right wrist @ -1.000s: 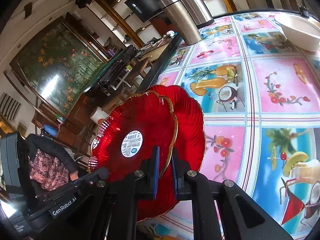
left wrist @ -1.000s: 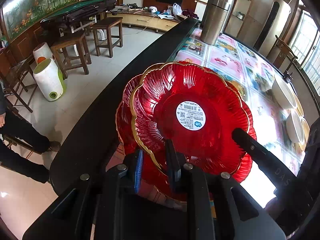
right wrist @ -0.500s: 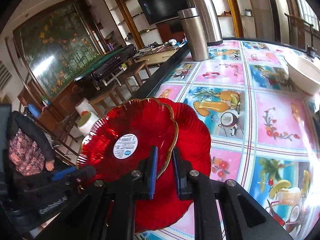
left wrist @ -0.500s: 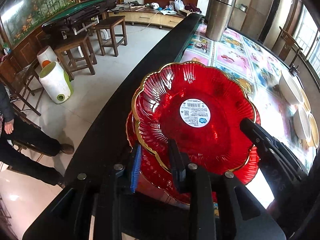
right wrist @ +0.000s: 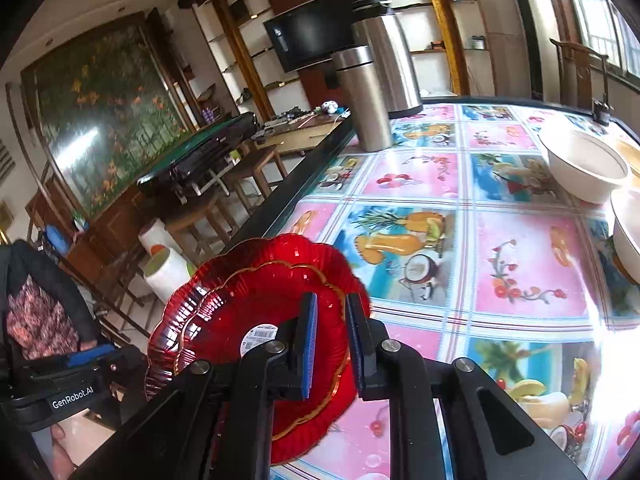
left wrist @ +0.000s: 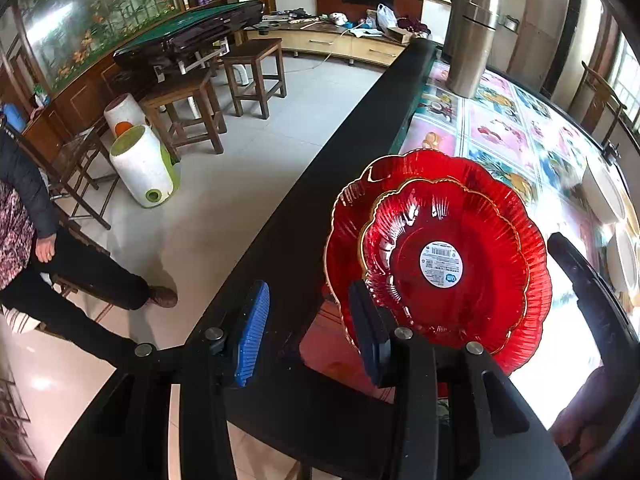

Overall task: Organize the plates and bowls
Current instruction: 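Lower the red plate onto the stack and open the right gripper, then move the right gripper to a white bowl and grasp its rim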

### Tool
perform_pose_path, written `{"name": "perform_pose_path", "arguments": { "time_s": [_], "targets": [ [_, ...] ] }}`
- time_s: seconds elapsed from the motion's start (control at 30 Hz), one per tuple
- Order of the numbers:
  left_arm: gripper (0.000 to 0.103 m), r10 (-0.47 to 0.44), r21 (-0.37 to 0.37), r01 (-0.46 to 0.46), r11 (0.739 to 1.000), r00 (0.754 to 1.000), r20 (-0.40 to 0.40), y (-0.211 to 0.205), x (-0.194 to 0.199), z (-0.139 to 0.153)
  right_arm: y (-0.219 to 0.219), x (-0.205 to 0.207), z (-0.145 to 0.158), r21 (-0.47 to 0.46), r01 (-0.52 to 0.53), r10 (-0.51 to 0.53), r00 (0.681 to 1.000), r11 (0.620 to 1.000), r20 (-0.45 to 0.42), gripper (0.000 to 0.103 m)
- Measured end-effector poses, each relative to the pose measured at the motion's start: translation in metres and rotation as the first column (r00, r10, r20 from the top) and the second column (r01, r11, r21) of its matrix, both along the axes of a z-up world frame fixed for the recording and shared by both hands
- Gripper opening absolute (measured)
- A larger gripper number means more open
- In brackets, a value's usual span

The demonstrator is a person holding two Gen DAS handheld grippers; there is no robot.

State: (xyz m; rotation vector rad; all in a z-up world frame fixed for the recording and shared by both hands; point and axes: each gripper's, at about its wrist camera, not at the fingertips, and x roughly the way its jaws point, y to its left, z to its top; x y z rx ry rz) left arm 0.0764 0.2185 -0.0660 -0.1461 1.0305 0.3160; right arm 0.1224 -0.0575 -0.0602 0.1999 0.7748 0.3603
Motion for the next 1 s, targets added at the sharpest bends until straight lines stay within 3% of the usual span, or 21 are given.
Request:
{"name": "perform_pose_path", "arguments": {
  "time_s": [0.23, 0.37, 0.57, 0.93, 1.0],
  "targets": [
    [0.04, -0.087, -0.02, 0.088, 0.996, 0.995, 0.049, -0.034, -0.011, 0.014, -0.026, -0.005, 0.0, 0.045, 0.031, -0.03, 0.999, 0.998, -0.03, 0.018],
    [0.054, -0.209, -0.02, 0.211, 0.977, 0.975, 0.076, -0.078, -0.016, 0.024, -0.054, -0.01, 0.002, 0.06, 0.066, -0.064, 0.997, 0.996, -0.031, 0.021],
    [0.055, -0.377, -0.02, 0.378, 0.926, 0.925, 0.049, -0.149, -0.019, 0.025, -0.122, -0.017, 0.007, 0.107, 0.162, -0.158, 0.987, 0.981, -0.041, 0.027],
    [0.055, -0.556, -0.212, 0.536, 0.817, 0.83, -0.045, -0.253, -0.002, -0.003, -0.279, -0.032, 0.003, 0.194, 0.323, -0.315, 0.946, 0.926, -0.076, 0.032],
    [0.055, -0.575, -0.267, 0.544, 0.796, 0.816, -0.052, -0.264, 0.002, -0.007, -0.305, -0.032, 0.001, 0.213, 0.344, -0.332, 0.939, 0.914, -0.094, 0.039]
  ]
}}
